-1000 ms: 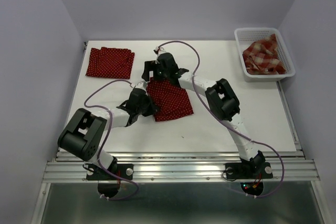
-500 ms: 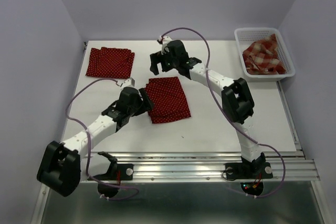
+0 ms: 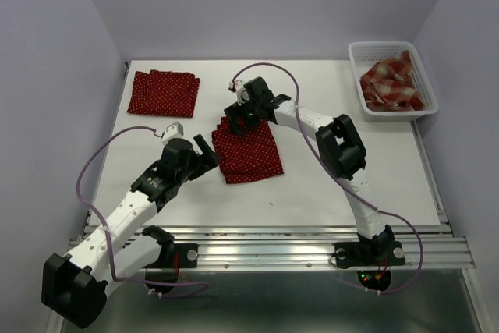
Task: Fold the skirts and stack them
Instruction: Fold the skirt
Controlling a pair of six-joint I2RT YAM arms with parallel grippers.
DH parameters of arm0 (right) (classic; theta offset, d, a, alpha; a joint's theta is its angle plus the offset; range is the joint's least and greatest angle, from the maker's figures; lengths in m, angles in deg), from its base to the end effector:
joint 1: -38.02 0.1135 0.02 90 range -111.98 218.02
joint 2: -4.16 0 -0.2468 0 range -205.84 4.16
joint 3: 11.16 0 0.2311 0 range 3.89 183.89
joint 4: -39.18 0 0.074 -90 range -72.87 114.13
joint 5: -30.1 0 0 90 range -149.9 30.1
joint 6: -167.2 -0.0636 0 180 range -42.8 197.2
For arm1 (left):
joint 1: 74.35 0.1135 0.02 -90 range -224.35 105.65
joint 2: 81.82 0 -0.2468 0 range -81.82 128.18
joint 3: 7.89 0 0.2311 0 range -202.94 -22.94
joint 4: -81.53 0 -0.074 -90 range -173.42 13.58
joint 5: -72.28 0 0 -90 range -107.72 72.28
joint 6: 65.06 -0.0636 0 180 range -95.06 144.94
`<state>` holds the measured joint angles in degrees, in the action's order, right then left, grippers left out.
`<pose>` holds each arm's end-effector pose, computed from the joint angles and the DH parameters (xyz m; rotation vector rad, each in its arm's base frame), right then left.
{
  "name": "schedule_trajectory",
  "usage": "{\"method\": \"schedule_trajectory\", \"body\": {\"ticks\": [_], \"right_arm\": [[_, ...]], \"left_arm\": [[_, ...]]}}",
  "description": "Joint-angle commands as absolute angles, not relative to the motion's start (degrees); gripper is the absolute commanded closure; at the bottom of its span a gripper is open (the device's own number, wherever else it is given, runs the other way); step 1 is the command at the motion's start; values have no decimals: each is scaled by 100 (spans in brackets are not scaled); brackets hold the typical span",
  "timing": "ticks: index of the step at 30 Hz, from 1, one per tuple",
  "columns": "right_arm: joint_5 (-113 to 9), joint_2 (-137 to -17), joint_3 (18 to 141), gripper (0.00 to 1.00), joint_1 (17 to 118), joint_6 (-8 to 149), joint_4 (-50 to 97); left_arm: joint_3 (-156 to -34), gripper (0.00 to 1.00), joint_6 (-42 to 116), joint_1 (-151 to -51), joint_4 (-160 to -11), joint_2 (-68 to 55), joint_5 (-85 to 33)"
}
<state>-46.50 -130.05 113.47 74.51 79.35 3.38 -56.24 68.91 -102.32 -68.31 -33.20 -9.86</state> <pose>0.4056 0.3184 0.1552 -0.9051 2.2313 0.5613 0.1861 -0.0890 0.2282 -0.3837 2.1217 -0.6045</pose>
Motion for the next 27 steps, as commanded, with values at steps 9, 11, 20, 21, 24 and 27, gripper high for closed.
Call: {"method": "schedule_trajectory", "body": {"ticks": [9, 11, 20, 21, 24, 27], "right_arm": [[-4953, -11530, 8681, 0, 6975, 5779, 1542], [-5155, -10810, 7934, 0, 6975, 5295, 1936], [-4610, -7839, 4038, 0, 7037, 3220, 3171], [-4645, -7645, 3984, 0, 7037, 3246, 3056], [-4935, -7003, 3852, 0, 7037, 3281, 2836], [-5584, -6607, 3922, 0, 7037, 3378, 2476]], "left_arm": [[-5511, 1, 7047, -10204, -6795, -3384, -1095], [-5484, 1, 7047, -10212, -6883, -3340, -1244], [-5037, 1, 7021, -10230, -7497, -3164, -2122], [-4906, 1, 7030, -10247, -7577, -3138, -2193], [-4738, 1, 7100, -10274, -7876, -3041, -2492], [-4387, 1, 7179, -10335, -8350, -3014, -2676]]}}
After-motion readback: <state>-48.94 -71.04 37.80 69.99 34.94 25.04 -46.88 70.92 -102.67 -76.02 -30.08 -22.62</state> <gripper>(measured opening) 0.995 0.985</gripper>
